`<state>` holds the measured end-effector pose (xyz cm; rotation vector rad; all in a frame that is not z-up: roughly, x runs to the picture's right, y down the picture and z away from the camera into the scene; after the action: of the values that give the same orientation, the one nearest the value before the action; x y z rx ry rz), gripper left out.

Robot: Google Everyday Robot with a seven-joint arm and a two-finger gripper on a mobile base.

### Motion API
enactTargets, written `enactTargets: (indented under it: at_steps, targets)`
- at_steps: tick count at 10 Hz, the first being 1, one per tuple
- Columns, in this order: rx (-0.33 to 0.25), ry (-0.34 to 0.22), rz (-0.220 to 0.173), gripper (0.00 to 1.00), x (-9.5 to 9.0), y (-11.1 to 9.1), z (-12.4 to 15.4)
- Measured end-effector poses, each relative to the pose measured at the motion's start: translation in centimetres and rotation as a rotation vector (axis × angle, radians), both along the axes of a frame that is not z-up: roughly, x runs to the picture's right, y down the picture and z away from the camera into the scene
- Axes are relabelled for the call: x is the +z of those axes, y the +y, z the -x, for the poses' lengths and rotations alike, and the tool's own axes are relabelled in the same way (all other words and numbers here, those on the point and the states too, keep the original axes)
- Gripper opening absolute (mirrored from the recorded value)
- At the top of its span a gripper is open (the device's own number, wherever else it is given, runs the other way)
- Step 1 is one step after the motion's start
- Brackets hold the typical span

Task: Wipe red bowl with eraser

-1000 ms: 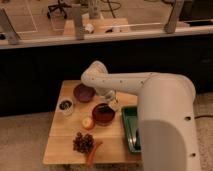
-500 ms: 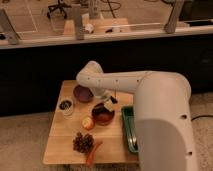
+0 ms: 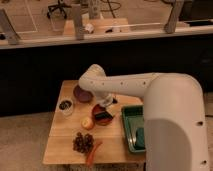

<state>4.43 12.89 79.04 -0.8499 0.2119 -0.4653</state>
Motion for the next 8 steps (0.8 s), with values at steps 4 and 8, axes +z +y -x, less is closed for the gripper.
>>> enactTargets:
  at_steps: [4, 8]
  targets:
    - [-0.001, 0.020, 0.007, 0.00, -0.4, 0.5, -2.3]
    - [0.027, 0.052, -0.015, 0.00, 0.8, -1.1, -3.2]
